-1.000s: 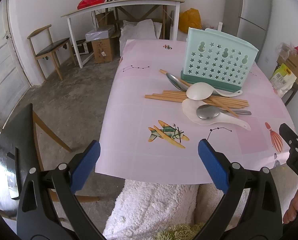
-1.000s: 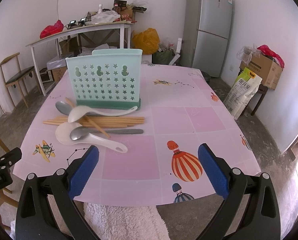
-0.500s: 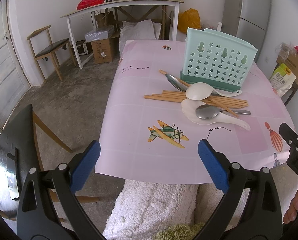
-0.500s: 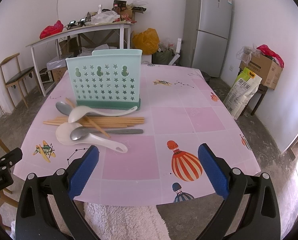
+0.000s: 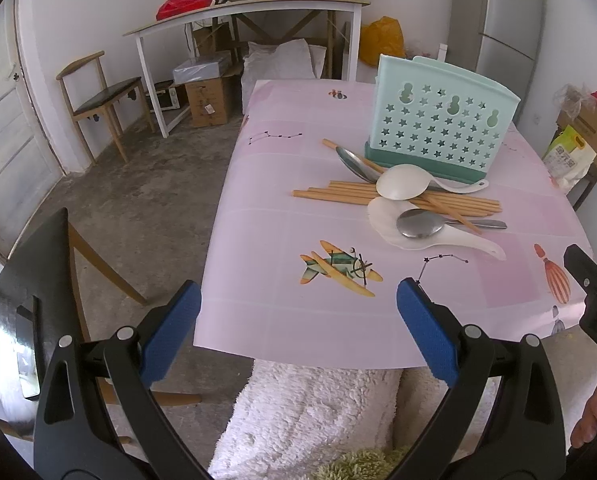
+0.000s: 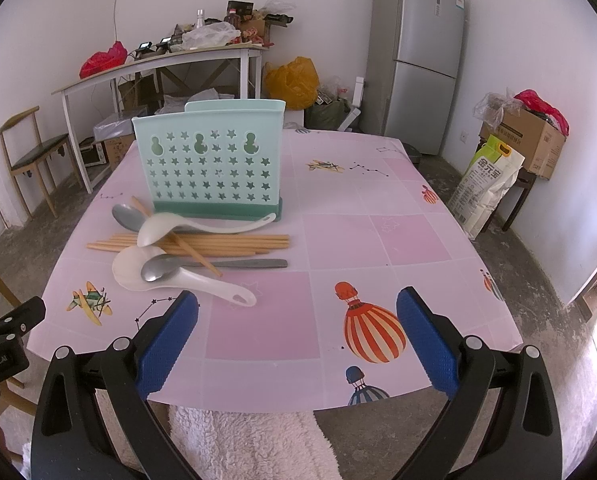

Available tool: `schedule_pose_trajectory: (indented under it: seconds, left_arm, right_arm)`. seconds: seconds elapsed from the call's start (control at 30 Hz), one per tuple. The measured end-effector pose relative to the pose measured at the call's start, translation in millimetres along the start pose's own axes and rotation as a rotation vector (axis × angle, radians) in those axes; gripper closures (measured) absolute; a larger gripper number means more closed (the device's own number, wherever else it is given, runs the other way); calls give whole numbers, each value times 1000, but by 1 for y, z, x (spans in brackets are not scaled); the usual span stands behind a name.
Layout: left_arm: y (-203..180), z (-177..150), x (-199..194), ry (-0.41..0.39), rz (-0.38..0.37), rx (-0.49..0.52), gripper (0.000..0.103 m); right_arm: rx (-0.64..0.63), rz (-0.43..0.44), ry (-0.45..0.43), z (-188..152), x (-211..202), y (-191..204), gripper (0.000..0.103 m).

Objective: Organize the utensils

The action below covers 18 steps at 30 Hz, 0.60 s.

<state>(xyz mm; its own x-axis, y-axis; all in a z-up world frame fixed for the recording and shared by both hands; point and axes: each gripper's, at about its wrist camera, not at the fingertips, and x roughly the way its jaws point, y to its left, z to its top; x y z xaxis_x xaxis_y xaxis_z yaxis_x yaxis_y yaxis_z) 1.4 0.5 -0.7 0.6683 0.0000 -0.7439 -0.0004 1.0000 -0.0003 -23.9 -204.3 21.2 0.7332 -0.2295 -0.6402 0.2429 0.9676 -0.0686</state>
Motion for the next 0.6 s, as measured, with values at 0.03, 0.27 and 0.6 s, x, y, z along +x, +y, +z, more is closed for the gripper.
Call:
schedule_pose_trajectory:
  seconds: [0.03, 0.27, 0.6]
  left_arm:
    - [0, 0, 0, -1, 1, 1, 9]
    - [4, -1, 1, -1, 6, 0, 8]
    - [4, -1, 1, -1, 6, 2, 9]
  right_arm:
    - [0, 0, 0, 0, 0, 0, 6]
    - [1, 1, 0, 0, 0, 0, 6]
    - [0, 0, -2, 2, 0, 1, 6]
